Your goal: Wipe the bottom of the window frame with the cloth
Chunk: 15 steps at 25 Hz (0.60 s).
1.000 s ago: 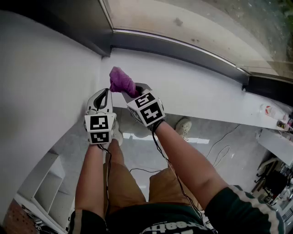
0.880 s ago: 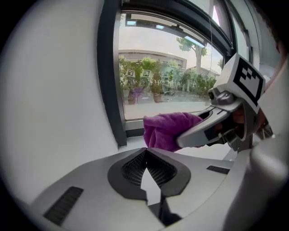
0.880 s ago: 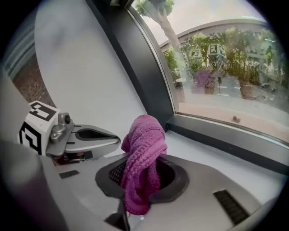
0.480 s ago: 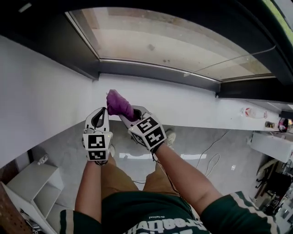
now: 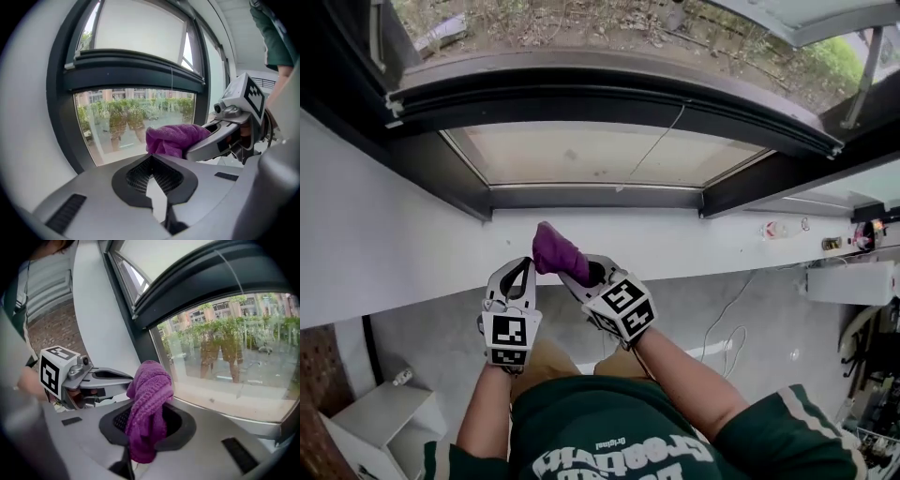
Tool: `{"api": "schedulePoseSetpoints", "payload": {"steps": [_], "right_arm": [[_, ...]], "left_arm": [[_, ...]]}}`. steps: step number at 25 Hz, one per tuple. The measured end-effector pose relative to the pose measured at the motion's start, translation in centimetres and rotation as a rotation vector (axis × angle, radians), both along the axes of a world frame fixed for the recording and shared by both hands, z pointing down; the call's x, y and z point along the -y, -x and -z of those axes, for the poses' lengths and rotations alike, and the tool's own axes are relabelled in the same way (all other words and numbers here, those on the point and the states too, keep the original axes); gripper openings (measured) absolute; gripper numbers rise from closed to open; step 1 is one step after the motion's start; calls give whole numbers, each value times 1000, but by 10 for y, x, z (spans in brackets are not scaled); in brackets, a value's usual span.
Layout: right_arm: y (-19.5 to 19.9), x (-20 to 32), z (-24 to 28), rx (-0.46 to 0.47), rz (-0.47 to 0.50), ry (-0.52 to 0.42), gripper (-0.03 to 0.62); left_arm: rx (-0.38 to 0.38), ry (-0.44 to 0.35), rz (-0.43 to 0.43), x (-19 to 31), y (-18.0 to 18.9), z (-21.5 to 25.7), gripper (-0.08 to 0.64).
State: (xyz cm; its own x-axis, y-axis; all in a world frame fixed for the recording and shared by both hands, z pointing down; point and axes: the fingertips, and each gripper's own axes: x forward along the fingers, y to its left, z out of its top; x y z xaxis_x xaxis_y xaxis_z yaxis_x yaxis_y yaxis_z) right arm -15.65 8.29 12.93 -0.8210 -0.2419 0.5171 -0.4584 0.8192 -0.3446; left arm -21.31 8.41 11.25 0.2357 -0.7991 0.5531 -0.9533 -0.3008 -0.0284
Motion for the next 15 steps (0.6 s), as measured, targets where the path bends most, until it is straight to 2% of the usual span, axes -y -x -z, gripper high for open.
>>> {"api": "schedulePoseSetpoints", "payload": {"steps": [5, 15], "right_arm": [[-37, -7, 44, 26, -90, -62, 87], [-91, -3, 130, 101, -159, -231, 87]], "left_arm": [[-64, -13, -41, -5, -24, 40, 9], [-71, -152, -148, 7, -68, 127, 9]]}}
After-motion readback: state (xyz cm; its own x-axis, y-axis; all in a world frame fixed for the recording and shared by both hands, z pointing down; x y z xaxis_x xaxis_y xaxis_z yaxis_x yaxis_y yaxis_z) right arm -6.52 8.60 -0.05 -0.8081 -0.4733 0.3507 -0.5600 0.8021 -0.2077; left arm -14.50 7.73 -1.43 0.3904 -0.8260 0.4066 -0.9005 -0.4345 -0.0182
